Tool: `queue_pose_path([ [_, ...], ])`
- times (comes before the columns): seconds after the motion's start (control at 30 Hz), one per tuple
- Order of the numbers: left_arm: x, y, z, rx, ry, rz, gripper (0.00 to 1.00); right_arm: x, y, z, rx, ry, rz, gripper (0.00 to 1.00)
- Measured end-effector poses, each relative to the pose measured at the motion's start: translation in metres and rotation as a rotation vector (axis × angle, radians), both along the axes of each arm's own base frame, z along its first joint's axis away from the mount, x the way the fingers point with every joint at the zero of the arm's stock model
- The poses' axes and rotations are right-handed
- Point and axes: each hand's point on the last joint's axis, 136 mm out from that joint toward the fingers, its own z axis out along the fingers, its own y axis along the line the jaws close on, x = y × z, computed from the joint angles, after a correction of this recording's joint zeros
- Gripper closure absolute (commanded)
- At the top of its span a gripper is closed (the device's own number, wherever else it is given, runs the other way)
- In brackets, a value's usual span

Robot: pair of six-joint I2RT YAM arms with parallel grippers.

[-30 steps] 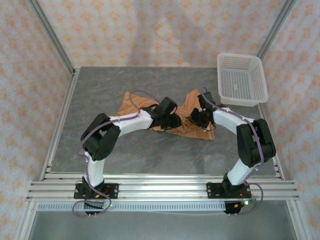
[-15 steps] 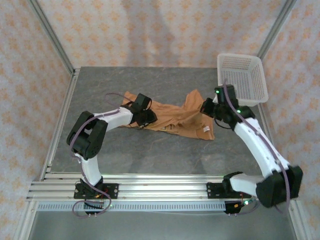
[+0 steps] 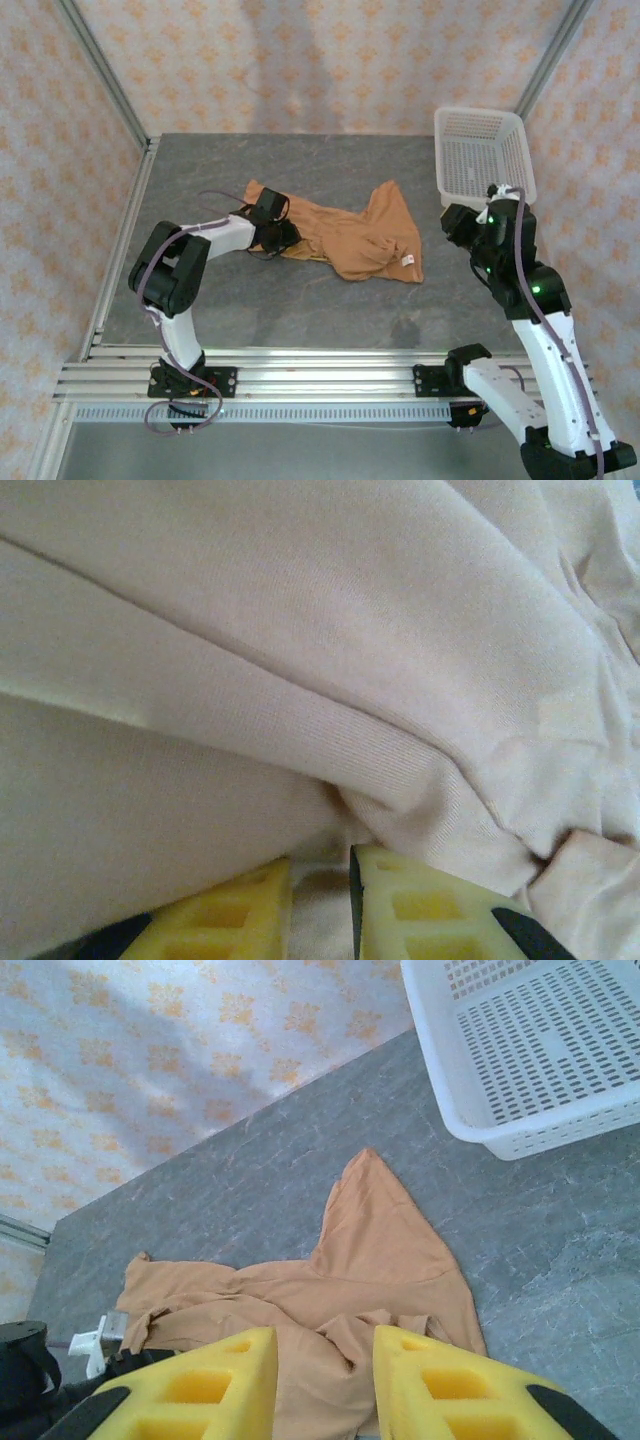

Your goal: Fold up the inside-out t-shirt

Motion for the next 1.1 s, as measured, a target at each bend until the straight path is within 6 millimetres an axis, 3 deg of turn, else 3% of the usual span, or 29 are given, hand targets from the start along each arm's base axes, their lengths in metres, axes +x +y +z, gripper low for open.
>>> queue_pose_path([
  [0.13,-0.005,0.003,0.018,0.005,-0.016,-0.004,0.75,0.016,0.014,-0.038,0.020,0.123,0.036,0.71],
  [0.23,-0.008,0.008,0.041,0.019,-0.054,-0.013,0.73,0.032,0.040,-0.081,0.049,0.247,0.101,0.70],
  [0.3,-0.009,0.013,0.057,0.043,-0.081,-0.021,0.70,0.036,0.068,-0.112,0.038,0.343,0.169,0.68],
  [0.4,-0.009,0.027,0.079,0.080,-0.125,-0.010,0.67,0.041,0.111,-0.143,0.011,0.418,0.271,0.64],
  [0.53,-0.005,0.059,0.094,0.108,-0.147,0.045,0.64,0.056,0.156,-0.175,-0.038,0.495,0.349,0.56],
  [0.7,-0.006,0.094,0.084,0.152,-0.112,0.100,0.62,0.099,0.200,-0.208,-0.122,0.544,0.391,0.49],
  [0.8,-0.010,0.106,0.076,0.165,-0.089,0.115,0.54,0.116,0.214,-0.230,-0.167,0.573,0.401,0.48],
  [0.97,-0.010,0.113,0.057,0.186,-0.042,0.112,0.50,0.116,0.215,-0.260,-0.213,0.643,0.407,0.48],
  [1.1,-0.010,0.112,0.030,0.192,0.022,0.101,0.50,0.112,0.213,-0.265,-0.227,0.664,0.411,0.52],
])
